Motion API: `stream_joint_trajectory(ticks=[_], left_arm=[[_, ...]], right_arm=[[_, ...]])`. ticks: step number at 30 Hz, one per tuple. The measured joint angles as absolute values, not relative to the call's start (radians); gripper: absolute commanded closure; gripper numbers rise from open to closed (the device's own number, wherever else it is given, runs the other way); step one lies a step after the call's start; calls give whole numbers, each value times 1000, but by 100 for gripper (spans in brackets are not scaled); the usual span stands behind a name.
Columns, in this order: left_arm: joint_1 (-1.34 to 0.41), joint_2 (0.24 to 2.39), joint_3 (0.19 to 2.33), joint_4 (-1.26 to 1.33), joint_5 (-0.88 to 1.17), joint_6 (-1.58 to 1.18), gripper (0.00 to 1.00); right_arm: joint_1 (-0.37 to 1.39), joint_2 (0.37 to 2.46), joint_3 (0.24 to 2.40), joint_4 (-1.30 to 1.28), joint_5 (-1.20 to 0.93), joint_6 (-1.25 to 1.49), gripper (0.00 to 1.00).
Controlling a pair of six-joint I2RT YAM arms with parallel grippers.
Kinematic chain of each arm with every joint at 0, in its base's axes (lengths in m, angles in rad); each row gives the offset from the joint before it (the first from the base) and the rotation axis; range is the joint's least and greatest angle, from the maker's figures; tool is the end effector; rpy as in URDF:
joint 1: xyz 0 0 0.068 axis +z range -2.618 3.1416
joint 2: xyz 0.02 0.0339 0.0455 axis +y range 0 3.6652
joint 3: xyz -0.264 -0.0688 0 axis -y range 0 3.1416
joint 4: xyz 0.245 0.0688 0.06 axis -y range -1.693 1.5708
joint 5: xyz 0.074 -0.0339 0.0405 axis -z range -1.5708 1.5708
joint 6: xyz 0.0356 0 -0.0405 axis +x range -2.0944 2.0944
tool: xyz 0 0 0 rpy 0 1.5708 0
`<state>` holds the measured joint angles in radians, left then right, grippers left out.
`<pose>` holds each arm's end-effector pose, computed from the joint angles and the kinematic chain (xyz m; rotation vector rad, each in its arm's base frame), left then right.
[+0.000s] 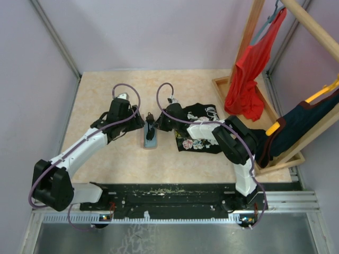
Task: Organize the sunglasses
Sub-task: Place the sunglasses in the sunglasses case.
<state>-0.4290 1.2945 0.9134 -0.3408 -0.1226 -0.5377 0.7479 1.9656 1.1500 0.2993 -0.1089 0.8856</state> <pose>0.2562 -0.1124 0.2598 -0.1896 2.3049 -0.3599 0.3114 0.2941 0.1659 0.0847 2.2792 1.0525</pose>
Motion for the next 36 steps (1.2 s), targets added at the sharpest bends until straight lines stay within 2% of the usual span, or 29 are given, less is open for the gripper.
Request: stream_joint_trajectory(ticks=[36], left_arm=[[-429, 1348, 913, -339, -84, -539, 37]], right_arm=[[768, 1987, 1151, 298, -142, 902, 100]])
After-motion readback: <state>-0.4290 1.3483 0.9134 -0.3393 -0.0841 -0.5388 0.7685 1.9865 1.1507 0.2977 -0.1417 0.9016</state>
